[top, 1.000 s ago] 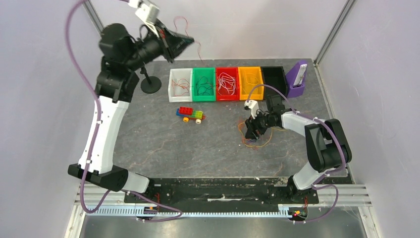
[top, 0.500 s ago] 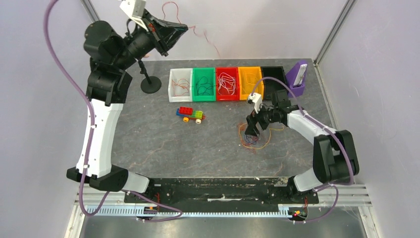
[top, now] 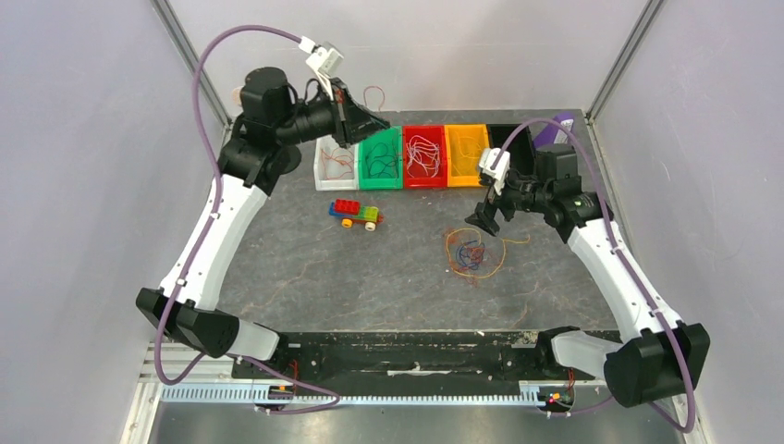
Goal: Untangle the cables
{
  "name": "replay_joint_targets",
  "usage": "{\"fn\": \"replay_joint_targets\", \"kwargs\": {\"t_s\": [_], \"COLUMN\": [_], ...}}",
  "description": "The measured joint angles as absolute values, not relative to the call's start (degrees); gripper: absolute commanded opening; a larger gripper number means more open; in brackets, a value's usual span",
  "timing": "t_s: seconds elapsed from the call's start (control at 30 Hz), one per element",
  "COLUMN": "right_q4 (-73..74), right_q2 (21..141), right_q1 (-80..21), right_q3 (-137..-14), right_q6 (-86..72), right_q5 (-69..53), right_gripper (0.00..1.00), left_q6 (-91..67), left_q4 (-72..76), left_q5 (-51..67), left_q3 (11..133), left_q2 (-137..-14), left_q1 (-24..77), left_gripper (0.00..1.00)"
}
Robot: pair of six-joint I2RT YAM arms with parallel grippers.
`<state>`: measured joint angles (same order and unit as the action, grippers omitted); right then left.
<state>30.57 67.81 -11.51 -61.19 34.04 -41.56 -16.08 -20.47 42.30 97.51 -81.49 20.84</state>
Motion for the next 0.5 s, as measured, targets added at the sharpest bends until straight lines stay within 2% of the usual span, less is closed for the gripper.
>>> {"fn": "replay_joint_targets", "kwargs": {"t_s": [0.17, 0.4, 0.5], "right_q4": [28.42, 4.62, -4.43], "right_q2": [66.28, 65.65, 65.84], "right_q1": [-11.94, -17.12, -19.11], "right_q3": [-61.87, -59.2, -58.52], "right_q6": [30.48, 13.04, 8.38], "right_q5": [-46.78, -47.94, -47.83], "right_gripper": [0.94, 0.85, 0.78], "left_q6": [-19.59, -26.52, -29.74], "left_q4": [-18.06, -12.32, -9.93], "left_q5": [44.75, 47.92, 48.86], "left_q3": [94.0, 93.43, 92.97], "left_q2": [-81.49, -81.71, -81.97], "left_q1": [22.46, 22.63, 22.72], "left_gripper": [0.02, 0.02, 0.02]}}
